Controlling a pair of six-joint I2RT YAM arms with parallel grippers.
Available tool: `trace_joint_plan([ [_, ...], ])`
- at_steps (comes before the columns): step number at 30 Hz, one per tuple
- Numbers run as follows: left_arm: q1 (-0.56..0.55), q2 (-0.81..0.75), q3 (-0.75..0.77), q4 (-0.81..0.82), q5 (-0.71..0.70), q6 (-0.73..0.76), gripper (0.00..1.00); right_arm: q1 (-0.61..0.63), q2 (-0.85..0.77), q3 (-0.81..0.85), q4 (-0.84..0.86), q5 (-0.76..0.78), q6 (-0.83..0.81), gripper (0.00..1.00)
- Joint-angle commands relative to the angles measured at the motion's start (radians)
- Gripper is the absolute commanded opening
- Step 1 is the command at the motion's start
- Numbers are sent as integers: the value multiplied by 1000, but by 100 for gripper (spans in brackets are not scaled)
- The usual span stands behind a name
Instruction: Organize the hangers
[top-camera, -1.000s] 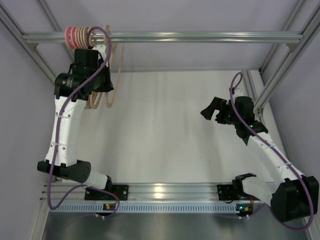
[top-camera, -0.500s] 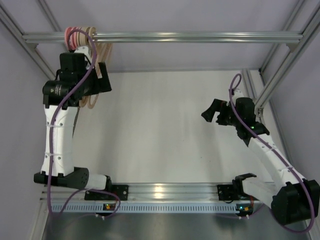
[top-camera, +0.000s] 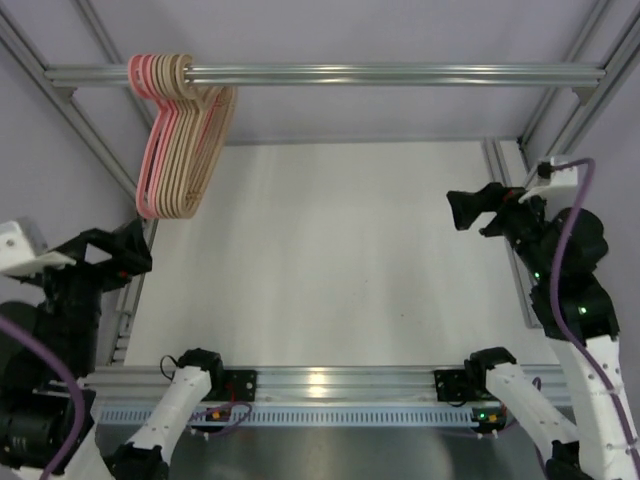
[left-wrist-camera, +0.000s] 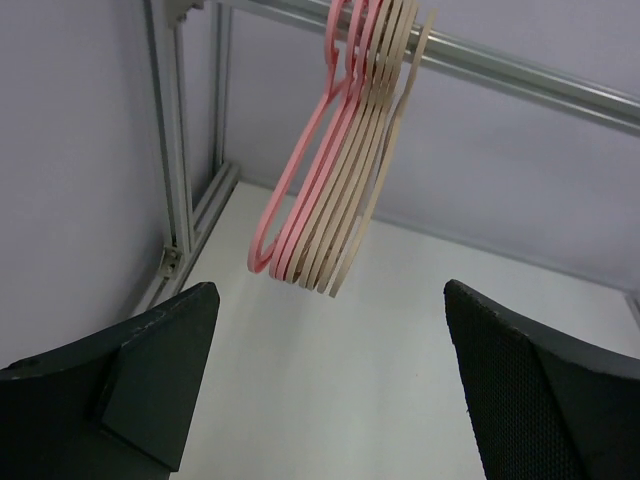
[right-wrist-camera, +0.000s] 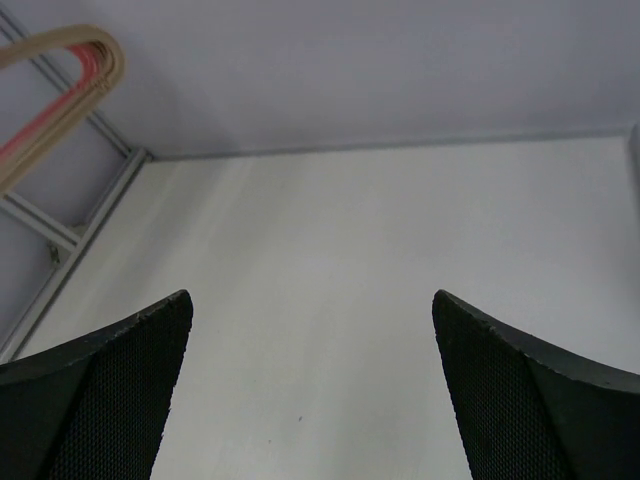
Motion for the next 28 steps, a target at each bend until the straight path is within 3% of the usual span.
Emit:
trace_joint_plan([
  [1,3,-66,-52,75,-64,11,98,-16,-106,130,-103,95,-83,99],
  [12,-11,-252,-181,81,-70,-49,98,-16,-379,196,-181,239,-206,100],
  [28,-66,-344,-187,75,-102,-67,98,-14,-447,196,-206,235,-218,99],
])
